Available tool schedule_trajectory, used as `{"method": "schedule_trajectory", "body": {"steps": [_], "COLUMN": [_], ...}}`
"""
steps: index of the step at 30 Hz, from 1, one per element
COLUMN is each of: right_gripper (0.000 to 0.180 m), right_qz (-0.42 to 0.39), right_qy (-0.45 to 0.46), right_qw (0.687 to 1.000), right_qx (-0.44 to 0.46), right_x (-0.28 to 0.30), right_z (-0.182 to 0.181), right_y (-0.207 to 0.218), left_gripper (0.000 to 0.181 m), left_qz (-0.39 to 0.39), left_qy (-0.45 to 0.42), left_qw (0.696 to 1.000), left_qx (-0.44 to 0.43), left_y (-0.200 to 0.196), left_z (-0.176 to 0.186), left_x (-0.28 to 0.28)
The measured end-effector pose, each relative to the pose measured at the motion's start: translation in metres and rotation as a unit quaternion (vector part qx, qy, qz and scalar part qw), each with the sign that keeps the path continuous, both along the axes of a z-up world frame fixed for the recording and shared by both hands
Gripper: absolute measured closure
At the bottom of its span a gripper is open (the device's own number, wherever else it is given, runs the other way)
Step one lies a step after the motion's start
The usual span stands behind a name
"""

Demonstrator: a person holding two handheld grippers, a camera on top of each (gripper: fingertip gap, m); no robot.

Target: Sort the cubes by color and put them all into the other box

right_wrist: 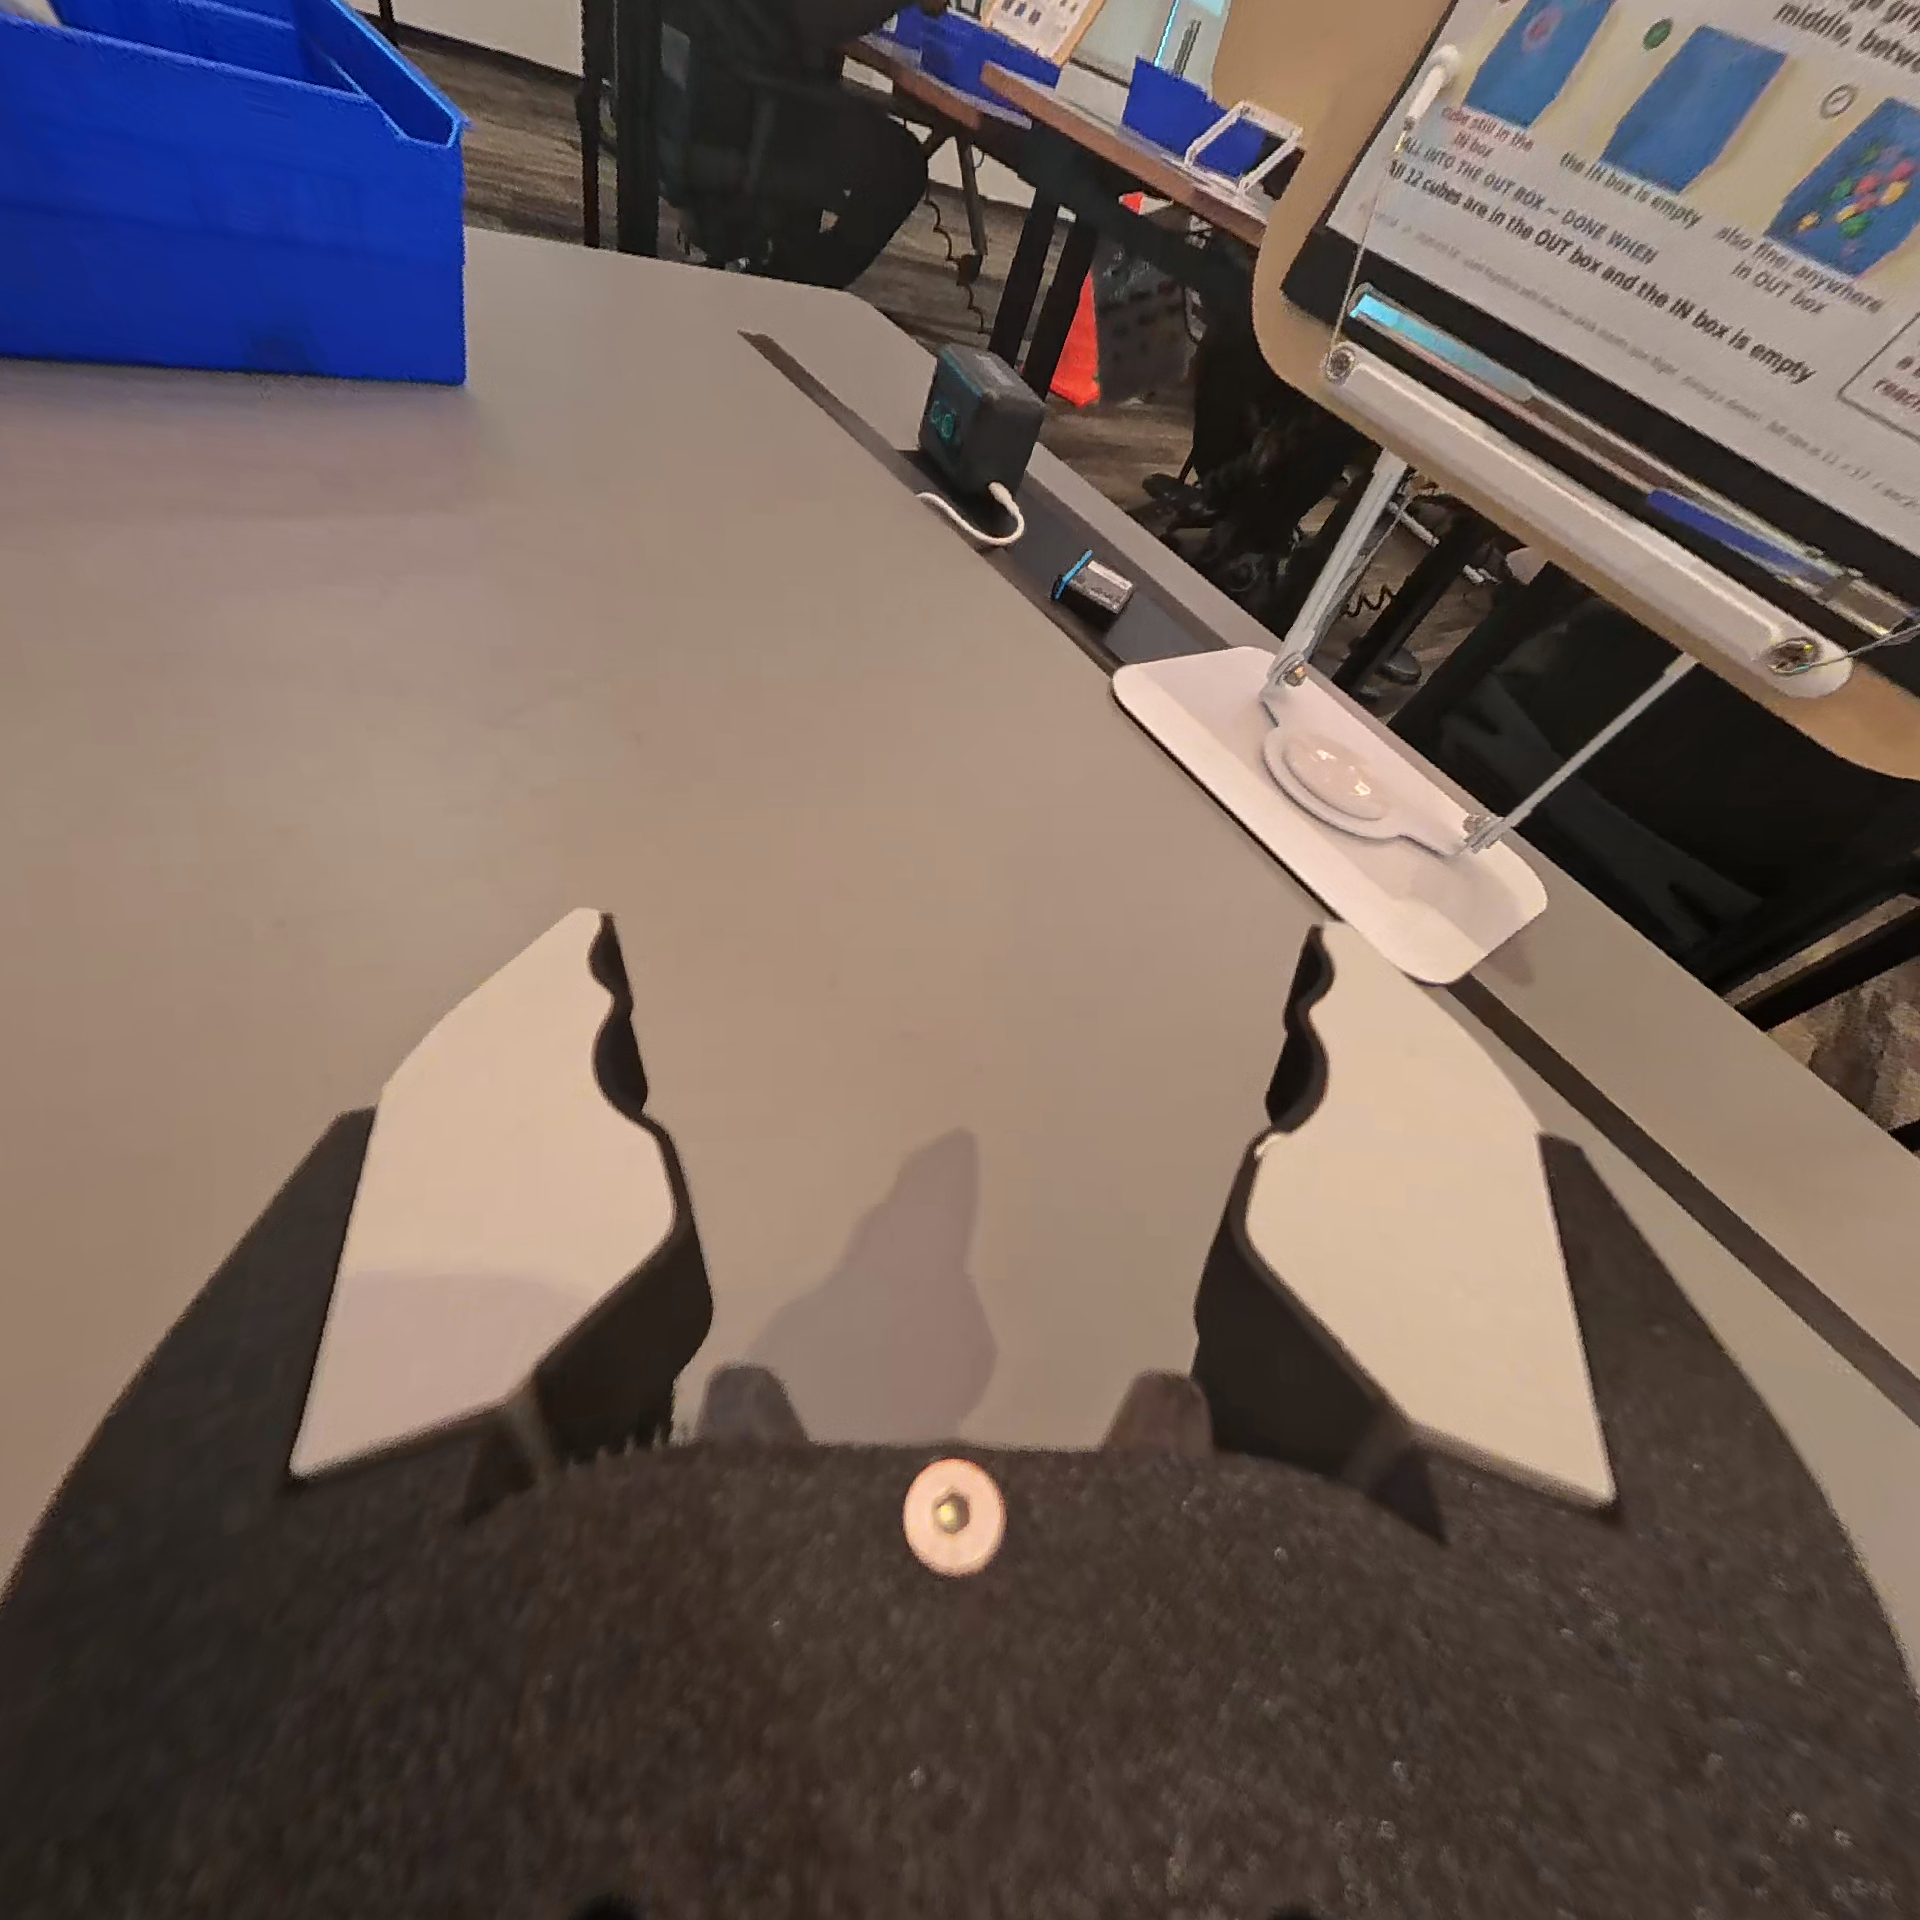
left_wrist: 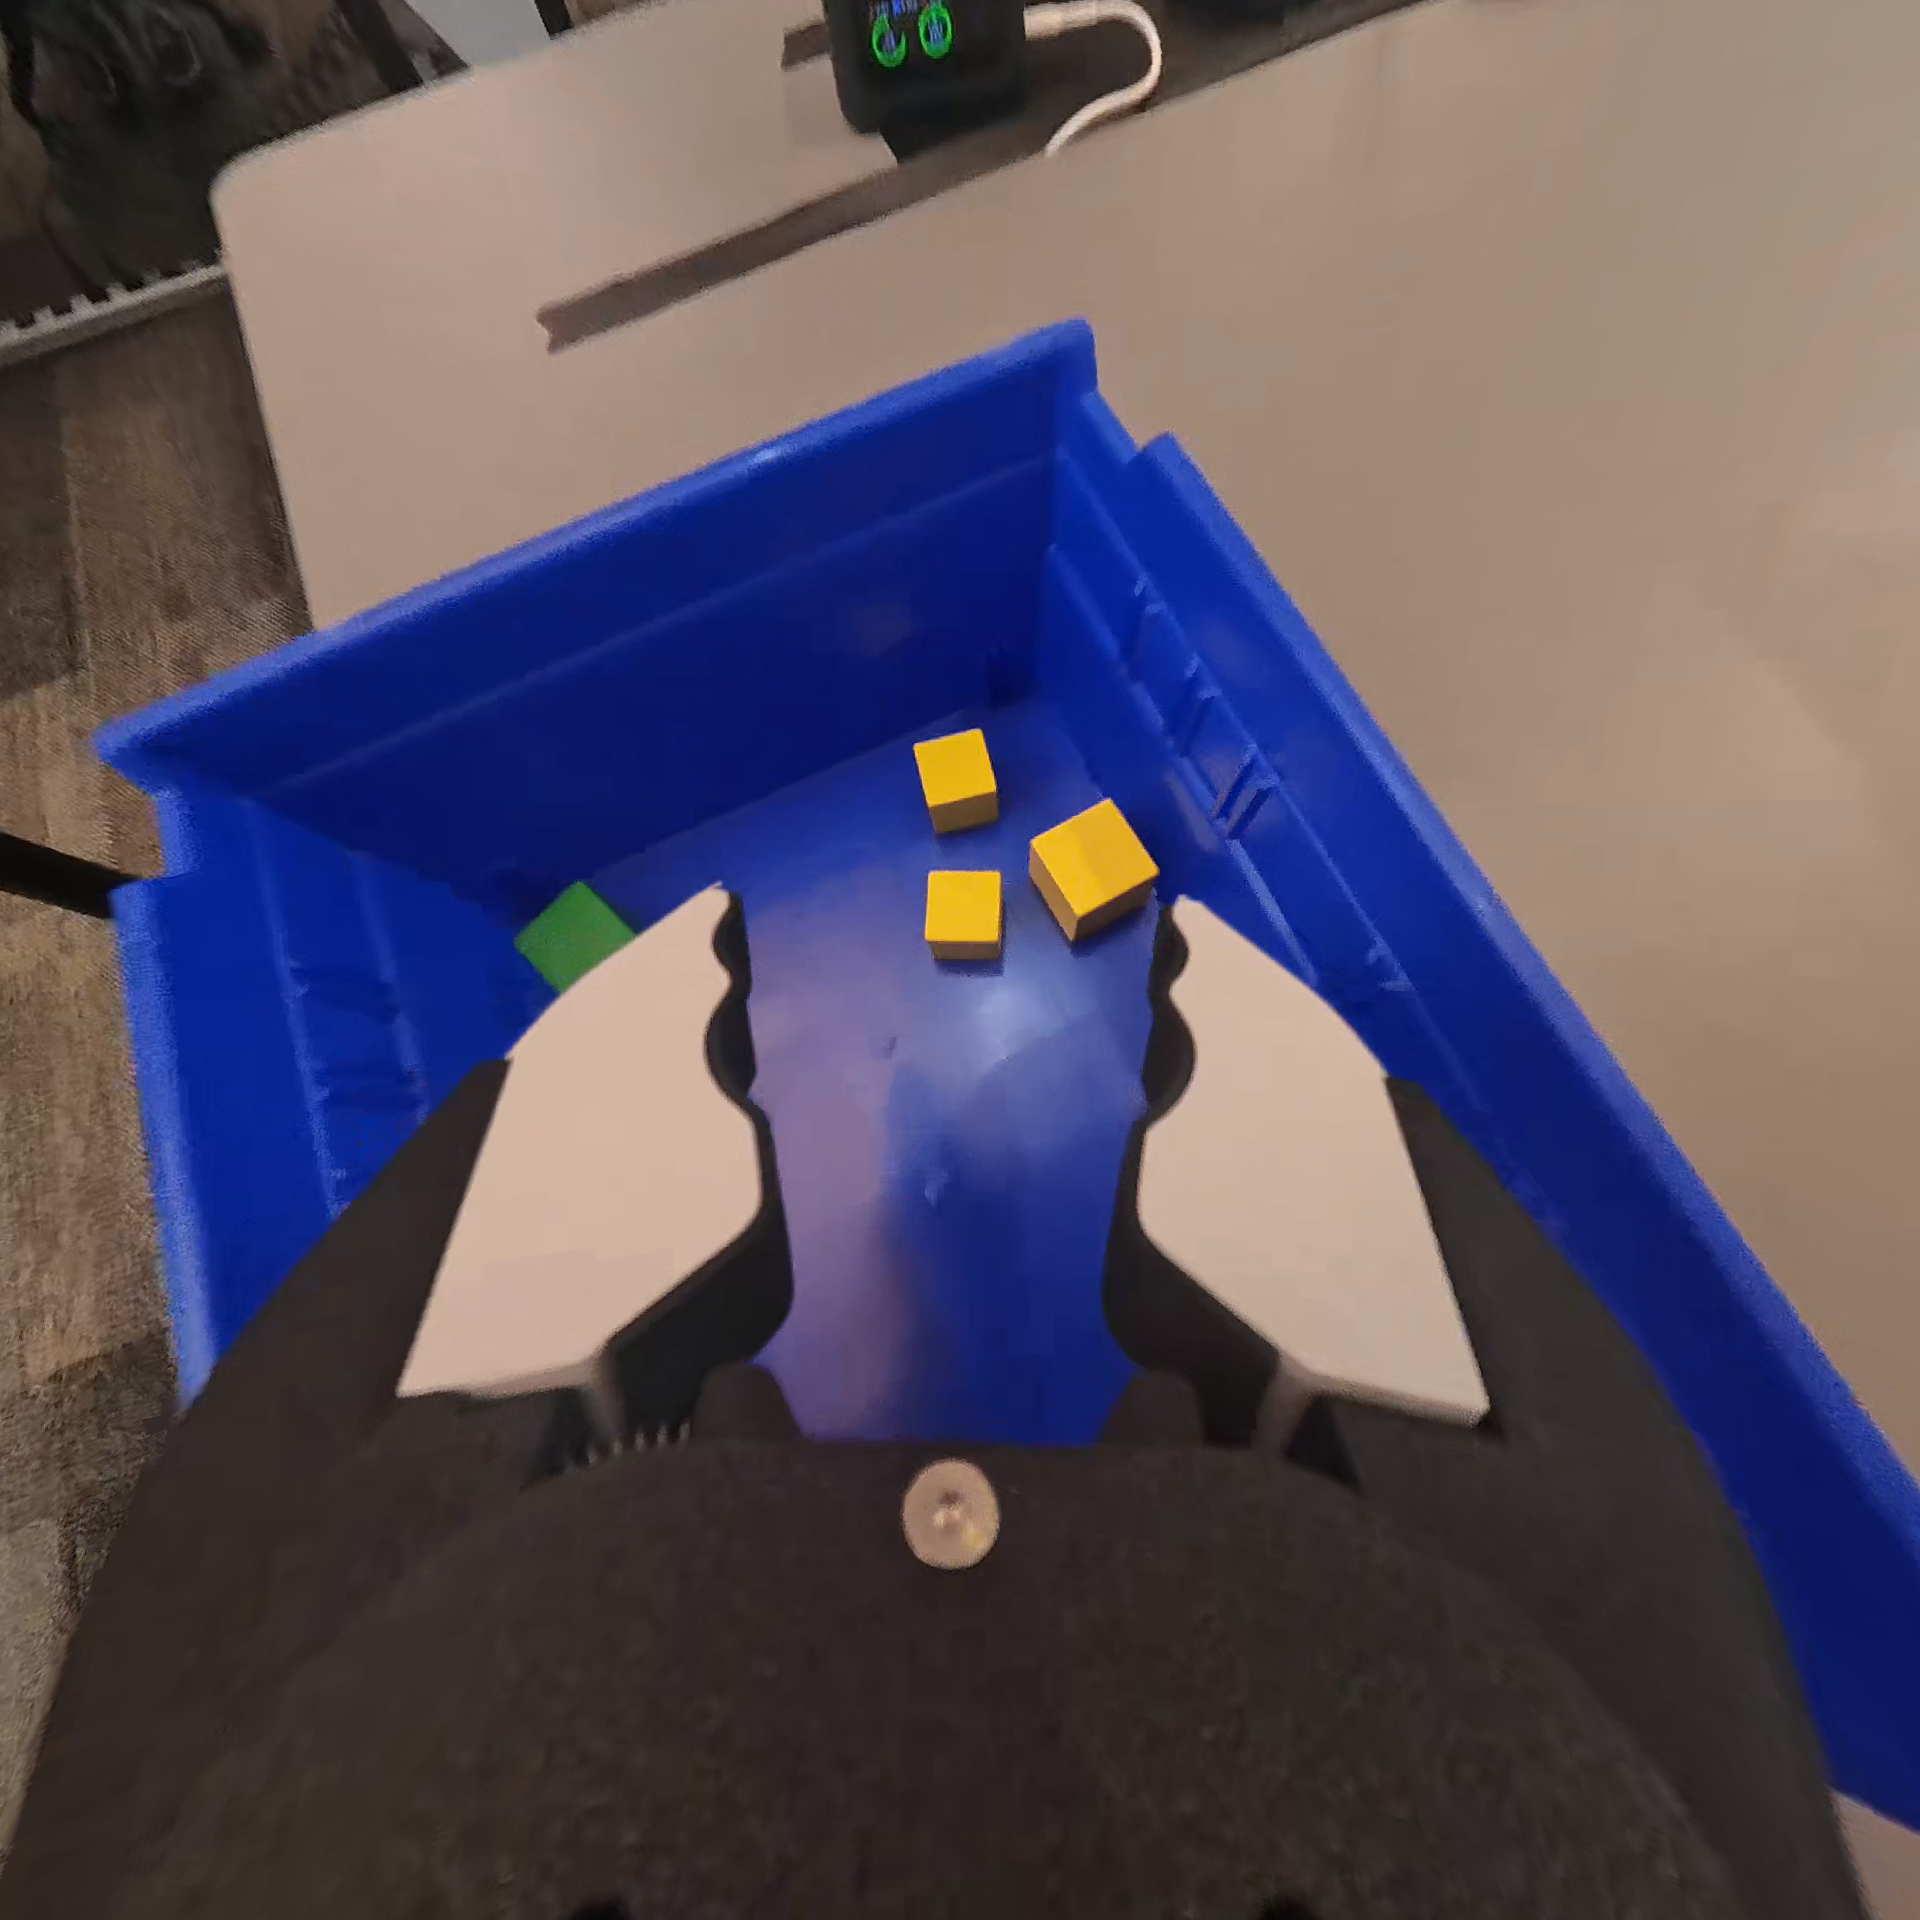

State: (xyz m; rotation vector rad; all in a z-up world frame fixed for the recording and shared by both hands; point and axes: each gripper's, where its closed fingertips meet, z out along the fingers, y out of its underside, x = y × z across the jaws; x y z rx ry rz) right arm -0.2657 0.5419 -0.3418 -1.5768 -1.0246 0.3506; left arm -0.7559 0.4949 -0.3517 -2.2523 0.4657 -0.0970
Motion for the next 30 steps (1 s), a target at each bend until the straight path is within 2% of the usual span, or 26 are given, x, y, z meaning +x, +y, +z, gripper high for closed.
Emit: {"method": "schedule_trajectory", "body": {"steps": [4,12,22,26,30], "right_gripper": [0.062,0.062,0.062,0.062,0.064], "right_qz": [0.002,0.013,0.024,0.025,0.027], "right_qy": [-0.002,-0.018,-0.015,-0.015,-0.01], "right_qw": [1.0,1.0,0.999,0.999,0.999], "right_qx": [-0.01,-0.021,-0.026,-0.027,-0.027], "right_x": [-0.006,-0.017,-0.021,-0.019,-0.017], "right_z": [-0.002,-0.006,-0.006,-0.007,-0.004], "right_y": [-0.003,-0.007,-0.011,-0.013,-0.016], "left_gripper": [0.12,0.133,0.139,0.158,0.159], "left_qz": [-0.022,-0.047,-0.027,-0.027,-0.021], "left_qy": [-0.007,-0.002,0.002,-0.005,-0.038], "left_qw": [0.999,0.995,0.99,0.988,0.99], "left_qx": [-0.038,-0.093,-0.14,-0.151,-0.137], "left_y": [0.004,0.015,0.021,0.023,0.025], "left_z": [-0.022,-0.055,-0.082,-0.087,-0.074], "left_x": [0.006,0.009,0.004,0.004,0.003]}}
